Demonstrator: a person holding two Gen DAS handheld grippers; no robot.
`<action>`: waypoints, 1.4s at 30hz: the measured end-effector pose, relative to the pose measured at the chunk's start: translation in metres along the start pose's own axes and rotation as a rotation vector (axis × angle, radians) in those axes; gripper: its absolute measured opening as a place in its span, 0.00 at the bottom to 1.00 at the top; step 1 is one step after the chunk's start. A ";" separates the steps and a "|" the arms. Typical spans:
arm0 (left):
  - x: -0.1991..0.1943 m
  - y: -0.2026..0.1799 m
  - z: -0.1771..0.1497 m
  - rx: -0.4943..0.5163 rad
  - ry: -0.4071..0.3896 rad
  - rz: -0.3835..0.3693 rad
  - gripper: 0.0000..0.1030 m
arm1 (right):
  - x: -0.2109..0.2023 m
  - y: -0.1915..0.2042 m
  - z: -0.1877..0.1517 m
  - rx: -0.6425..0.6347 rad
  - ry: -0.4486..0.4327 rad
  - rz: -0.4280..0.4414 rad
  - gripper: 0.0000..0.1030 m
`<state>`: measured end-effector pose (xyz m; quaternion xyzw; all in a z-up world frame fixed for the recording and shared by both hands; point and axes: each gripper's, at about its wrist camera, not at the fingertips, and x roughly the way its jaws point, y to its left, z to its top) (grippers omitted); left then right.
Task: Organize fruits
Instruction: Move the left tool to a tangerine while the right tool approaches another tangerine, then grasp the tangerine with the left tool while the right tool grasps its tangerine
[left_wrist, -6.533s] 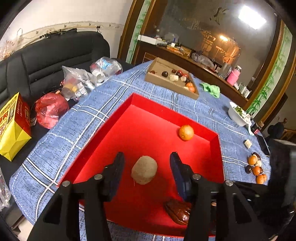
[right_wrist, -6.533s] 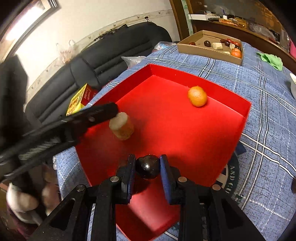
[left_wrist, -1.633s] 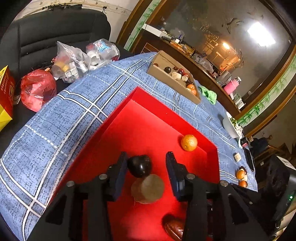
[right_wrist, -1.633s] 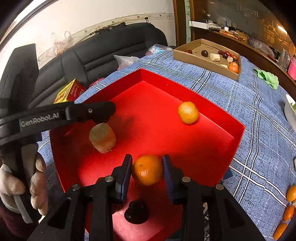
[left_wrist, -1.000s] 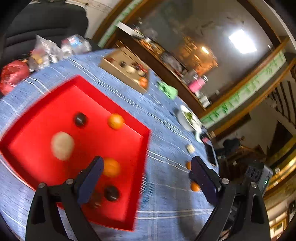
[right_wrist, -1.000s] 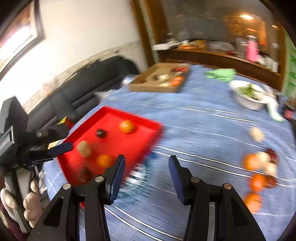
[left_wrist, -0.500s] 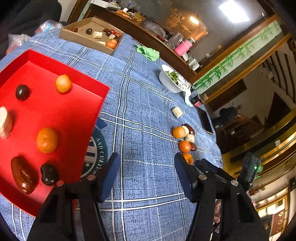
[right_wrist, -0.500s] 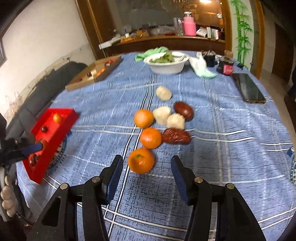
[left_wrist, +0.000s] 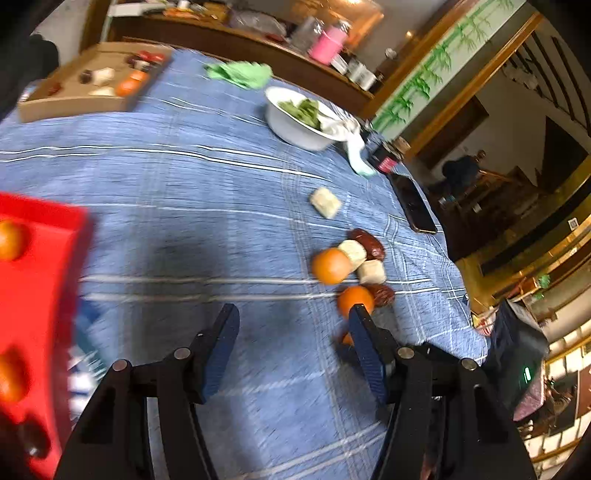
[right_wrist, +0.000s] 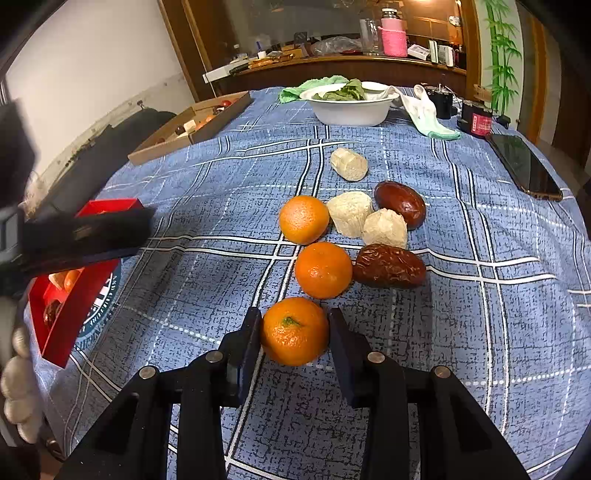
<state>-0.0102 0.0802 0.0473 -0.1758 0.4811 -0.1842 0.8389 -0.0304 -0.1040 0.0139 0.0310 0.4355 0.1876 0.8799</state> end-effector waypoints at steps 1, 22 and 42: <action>0.010 -0.005 0.004 0.006 0.013 -0.003 0.58 | 0.000 0.000 0.000 0.004 -0.002 0.000 0.38; 0.076 -0.040 0.015 0.192 0.017 0.066 0.31 | -0.004 -0.014 0.003 0.057 0.003 0.048 0.38; -0.107 0.084 -0.041 -0.114 -0.285 0.148 0.32 | -0.011 -0.007 0.003 0.039 -0.061 -0.025 0.38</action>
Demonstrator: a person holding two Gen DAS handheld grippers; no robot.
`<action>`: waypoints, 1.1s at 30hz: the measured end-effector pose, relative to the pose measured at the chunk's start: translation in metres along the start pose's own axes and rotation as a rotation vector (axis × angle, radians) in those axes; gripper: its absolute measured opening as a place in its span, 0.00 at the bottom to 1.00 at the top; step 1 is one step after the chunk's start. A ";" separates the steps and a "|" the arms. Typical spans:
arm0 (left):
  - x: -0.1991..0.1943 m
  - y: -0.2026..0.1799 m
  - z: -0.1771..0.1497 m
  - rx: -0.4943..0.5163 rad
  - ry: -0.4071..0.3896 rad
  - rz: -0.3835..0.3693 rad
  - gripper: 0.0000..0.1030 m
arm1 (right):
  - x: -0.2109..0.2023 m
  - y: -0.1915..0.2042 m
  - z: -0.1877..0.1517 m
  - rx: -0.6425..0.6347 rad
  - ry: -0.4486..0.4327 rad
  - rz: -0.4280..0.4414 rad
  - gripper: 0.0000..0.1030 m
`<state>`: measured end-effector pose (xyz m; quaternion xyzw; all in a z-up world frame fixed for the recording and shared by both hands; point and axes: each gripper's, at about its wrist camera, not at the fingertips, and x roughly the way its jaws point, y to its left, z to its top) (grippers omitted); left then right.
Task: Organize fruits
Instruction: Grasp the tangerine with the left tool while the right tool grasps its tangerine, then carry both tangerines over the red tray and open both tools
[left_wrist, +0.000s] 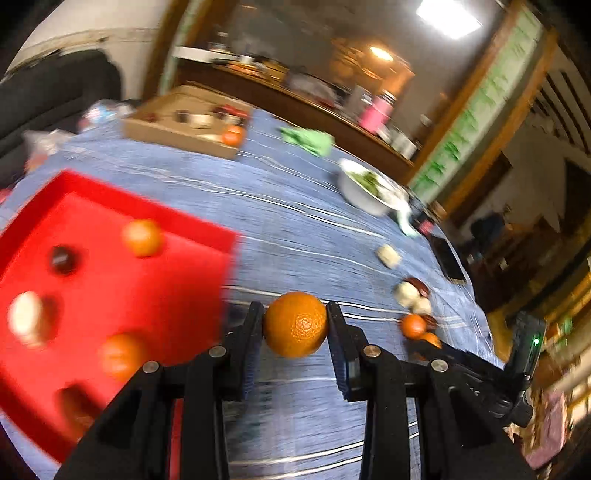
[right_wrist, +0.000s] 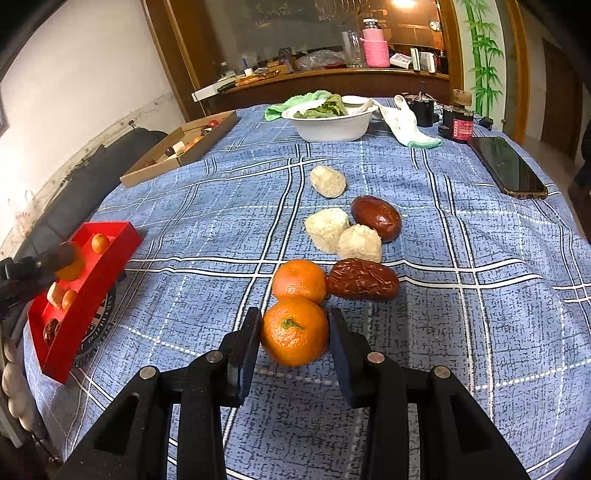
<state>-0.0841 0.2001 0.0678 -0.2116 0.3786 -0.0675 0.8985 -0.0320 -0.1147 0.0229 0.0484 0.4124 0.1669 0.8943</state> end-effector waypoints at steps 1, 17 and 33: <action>-0.009 0.014 0.001 -0.022 -0.014 0.017 0.32 | -0.001 0.001 0.000 -0.002 0.001 -0.001 0.38; -0.069 0.150 0.005 -0.210 -0.140 0.310 0.32 | 0.002 0.171 0.034 -0.227 0.047 0.218 0.39; -0.052 0.179 0.006 -0.235 -0.092 0.253 0.32 | 0.097 0.302 0.033 -0.411 0.202 0.245 0.39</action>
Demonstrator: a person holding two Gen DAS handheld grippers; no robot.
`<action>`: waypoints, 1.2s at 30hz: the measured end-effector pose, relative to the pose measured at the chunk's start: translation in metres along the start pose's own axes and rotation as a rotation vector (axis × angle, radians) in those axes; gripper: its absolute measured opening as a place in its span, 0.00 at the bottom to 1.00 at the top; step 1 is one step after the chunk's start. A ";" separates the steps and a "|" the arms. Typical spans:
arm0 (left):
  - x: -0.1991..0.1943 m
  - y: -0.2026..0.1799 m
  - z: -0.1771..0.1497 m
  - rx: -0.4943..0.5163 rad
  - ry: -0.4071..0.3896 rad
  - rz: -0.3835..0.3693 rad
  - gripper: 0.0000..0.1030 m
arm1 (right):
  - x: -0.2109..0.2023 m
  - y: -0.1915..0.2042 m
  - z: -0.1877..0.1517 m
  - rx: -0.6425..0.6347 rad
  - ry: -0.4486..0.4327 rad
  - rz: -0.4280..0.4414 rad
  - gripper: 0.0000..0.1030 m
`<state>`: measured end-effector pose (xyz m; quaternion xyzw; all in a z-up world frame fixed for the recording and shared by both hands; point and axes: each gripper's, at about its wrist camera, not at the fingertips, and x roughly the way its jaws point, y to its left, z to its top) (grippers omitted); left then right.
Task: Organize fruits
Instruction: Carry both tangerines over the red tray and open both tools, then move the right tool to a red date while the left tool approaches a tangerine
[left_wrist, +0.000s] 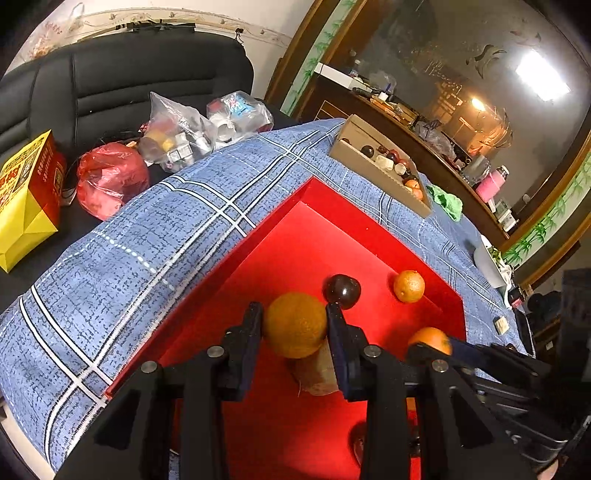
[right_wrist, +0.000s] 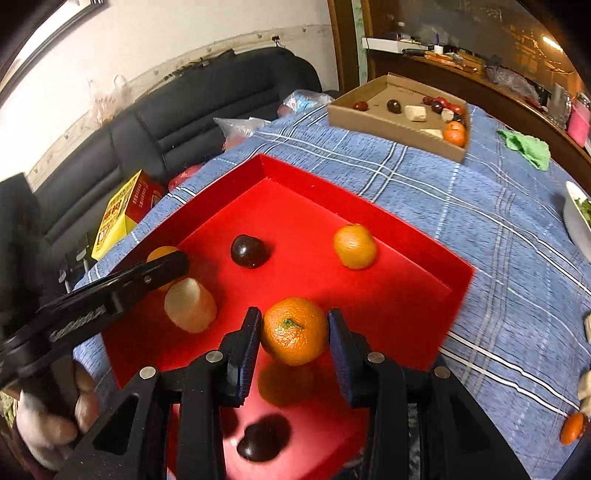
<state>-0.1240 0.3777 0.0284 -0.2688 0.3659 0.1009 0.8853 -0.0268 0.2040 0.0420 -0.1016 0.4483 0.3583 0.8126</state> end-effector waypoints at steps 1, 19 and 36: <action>-0.001 0.000 0.000 -0.002 -0.003 -0.001 0.33 | 0.004 0.001 0.002 0.000 0.005 0.001 0.39; -0.046 -0.030 0.001 0.018 -0.113 -0.093 0.82 | -0.025 -0.010 -0.002 0.052 -0.077 0.034 0.52; -0.043 -0.125 -0.037 0.183 0.018 -0.177 0.82 | -0.112 -0.115 -0.085 0.236 -0.191 -0.071 0.58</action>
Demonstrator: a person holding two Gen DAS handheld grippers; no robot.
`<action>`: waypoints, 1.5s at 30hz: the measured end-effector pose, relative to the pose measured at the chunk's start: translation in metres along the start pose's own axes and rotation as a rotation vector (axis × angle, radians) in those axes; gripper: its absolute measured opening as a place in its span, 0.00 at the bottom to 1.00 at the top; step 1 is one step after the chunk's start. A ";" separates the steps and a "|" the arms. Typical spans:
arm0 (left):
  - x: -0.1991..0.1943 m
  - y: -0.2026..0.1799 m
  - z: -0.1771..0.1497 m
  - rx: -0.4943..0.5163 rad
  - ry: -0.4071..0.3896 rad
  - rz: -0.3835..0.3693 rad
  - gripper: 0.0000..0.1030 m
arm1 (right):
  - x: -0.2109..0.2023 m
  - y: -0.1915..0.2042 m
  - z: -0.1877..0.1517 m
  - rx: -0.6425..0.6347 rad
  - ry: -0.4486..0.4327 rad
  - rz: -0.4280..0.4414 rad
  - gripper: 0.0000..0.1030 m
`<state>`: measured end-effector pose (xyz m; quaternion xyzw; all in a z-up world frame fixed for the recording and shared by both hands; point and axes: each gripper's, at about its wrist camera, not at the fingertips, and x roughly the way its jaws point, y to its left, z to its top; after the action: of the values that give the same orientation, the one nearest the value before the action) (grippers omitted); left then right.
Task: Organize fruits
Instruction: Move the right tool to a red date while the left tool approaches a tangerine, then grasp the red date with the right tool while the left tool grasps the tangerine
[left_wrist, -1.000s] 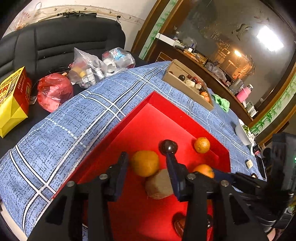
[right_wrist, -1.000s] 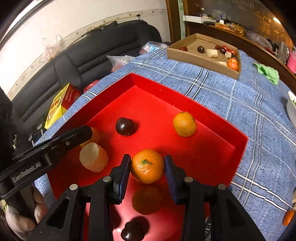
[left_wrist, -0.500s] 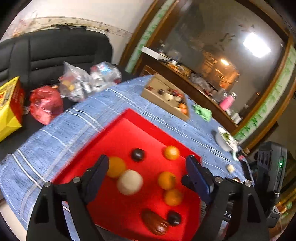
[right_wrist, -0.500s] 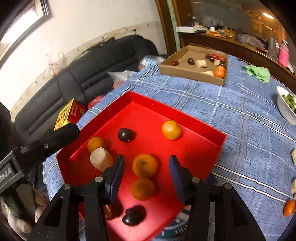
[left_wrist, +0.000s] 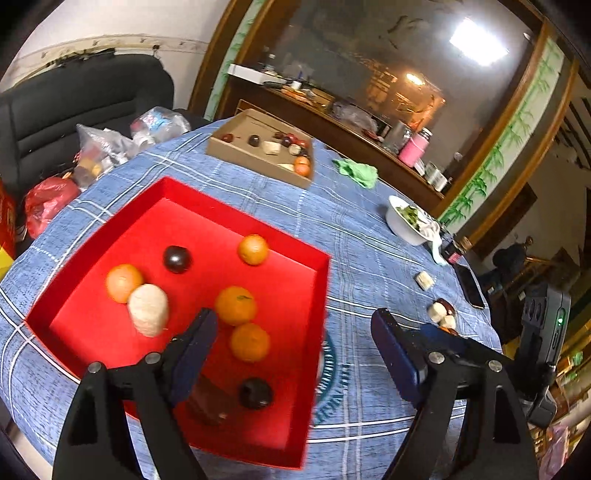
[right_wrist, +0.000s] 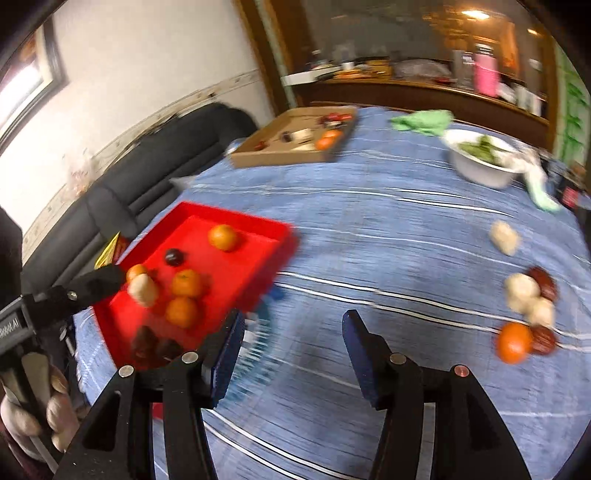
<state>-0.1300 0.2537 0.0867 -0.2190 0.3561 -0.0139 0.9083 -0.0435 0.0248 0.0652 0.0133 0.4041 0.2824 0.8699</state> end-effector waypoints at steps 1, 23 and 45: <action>0.000 -0.003 0.000 0.005 0.000 -0.002 0.82 | -0.009 -0.014 -0.003 0.021 -0.011 -0.017 0.58; 0.029 -0.064 -0.024 0.083 0.103 -0.024 0.82 | -0.052 -0.183 -0.024 0.305 -0.044 -0.276 0.58; 0.084 -0.105 -0.040 0.174 0.217 -0.095 0.82 | -0.016 -0.171 -0.025 0.235 0.011 -0.098 0.52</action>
<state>-0.0804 0.1280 0.0496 -0.1536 0.4391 -0.1114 0.8782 0.0128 -0.1324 0.0164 0.0939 0.4395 0.1902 0.8729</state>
